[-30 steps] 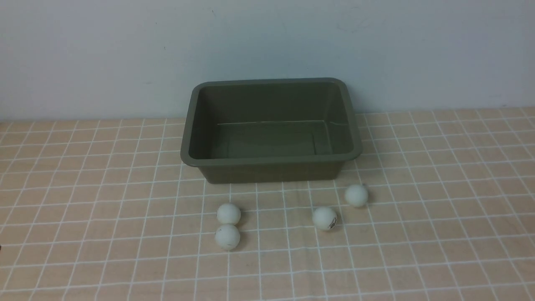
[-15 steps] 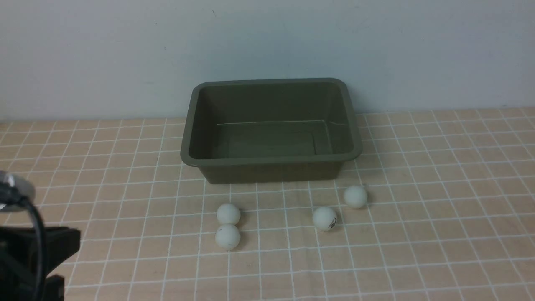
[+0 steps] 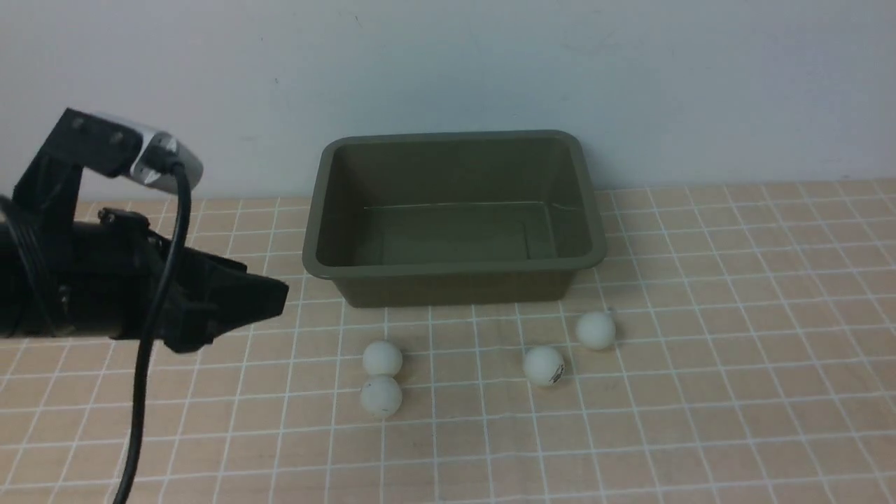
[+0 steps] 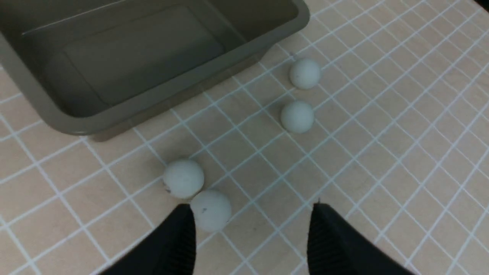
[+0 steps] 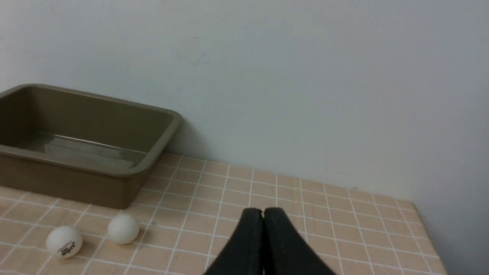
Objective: Put the table tennis balls into the box on the light coffee tablecloth.
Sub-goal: 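Reach for and grasp a ping pong ball on the table beside the basket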
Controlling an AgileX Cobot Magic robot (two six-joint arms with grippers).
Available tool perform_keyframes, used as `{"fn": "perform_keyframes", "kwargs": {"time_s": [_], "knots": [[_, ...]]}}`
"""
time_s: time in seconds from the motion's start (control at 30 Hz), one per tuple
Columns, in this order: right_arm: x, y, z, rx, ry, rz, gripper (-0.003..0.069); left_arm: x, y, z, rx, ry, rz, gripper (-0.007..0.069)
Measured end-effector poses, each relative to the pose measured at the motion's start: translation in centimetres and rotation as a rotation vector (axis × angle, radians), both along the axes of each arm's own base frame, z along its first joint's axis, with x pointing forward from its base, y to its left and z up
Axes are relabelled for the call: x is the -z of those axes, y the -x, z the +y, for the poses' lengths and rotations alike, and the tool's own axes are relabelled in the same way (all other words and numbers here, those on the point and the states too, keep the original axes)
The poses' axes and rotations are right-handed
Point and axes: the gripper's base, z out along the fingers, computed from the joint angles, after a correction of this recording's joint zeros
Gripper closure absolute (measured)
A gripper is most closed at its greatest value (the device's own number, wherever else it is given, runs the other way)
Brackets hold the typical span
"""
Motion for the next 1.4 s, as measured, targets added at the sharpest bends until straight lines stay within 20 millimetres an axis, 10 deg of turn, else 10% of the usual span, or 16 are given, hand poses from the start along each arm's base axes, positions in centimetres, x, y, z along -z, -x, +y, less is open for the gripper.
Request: {"fn": "perform_keyframes", "kwargs": {"time_s": [0.23,0.7,1.17,1.4], "knots": [[0.0,0.0,0.0,-0.002,0.015,0.001,0.0677,0.4,-2.5,0.1,-0.073,-0.084,0.204,0.0412],[0.1,0.0,-0.1,0.003,0.047,0.01,0.0677,-3.3,-0.8,-6.0,-0.102,-0.301,0.336,0.0421],[0.2,0.0,-0.1,0.003,0.048,0.016,0.0677,4.7,-5.4,-10.8,-0.11,-0.465,0.424,0.0413],[0.5,0.1,0.0,-0.001,0.049,0.048,0.0677,9.3,-7.2,-12.0,-0.137,-0.473,0.536,0.0246]]}}
